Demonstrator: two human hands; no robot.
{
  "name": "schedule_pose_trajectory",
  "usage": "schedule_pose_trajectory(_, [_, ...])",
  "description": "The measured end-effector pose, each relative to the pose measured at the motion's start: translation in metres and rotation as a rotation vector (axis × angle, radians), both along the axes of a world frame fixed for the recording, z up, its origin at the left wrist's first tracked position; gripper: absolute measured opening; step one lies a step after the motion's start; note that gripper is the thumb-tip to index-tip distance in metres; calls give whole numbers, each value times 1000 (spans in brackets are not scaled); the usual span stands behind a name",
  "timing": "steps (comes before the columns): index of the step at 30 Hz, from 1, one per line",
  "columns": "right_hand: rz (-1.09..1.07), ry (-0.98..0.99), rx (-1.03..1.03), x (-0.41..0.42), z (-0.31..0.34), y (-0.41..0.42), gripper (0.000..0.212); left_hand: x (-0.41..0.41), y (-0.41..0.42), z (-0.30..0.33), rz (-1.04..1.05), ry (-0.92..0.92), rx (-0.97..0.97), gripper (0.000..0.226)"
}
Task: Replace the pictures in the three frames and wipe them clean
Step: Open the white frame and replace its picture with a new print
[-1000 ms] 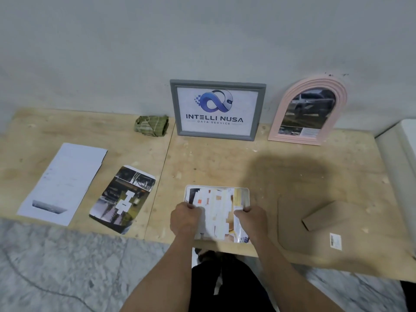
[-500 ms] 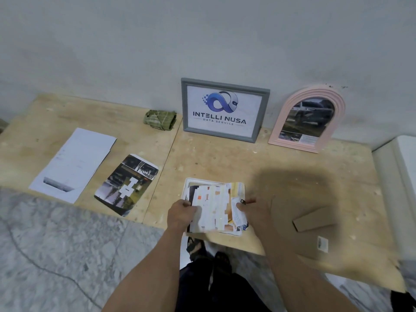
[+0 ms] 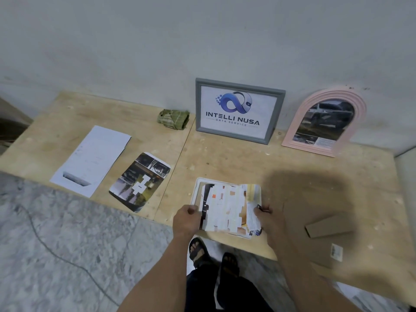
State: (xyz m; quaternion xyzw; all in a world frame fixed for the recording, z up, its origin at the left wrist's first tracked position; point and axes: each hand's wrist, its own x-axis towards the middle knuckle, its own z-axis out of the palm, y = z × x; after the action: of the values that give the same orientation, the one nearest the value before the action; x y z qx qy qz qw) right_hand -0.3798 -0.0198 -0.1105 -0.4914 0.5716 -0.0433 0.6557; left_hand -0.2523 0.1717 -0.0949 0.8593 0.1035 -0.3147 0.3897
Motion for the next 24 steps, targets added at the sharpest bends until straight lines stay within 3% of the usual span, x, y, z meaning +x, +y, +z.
schedule_pose_trajectory(3, [6, -99, 182, -8, 7, -11, 9, 4, 1, -2, 4, 13, -21, 17])
schedule_pose_trajectory(7, [6, -195, 227, -3, 20, -29, 13, 13, 2, 3, 120, 122, -276, 15])
schedule_pose_trajectory(15, [267, -186, 48, 78, 44, -26, 15, 59, 33, 33, 305, 98, -409, 8])
schedule_pose_trajectory(19, [350, -157, -50, 145, 55, 2, 23, 94, 71, 45, 476, 41, -422, 6])
schedule_pose_trajectory(24, [524, -191, -127, 239, 67, 60, 14, 146, 128, 57, 658, -17, -444, 7])
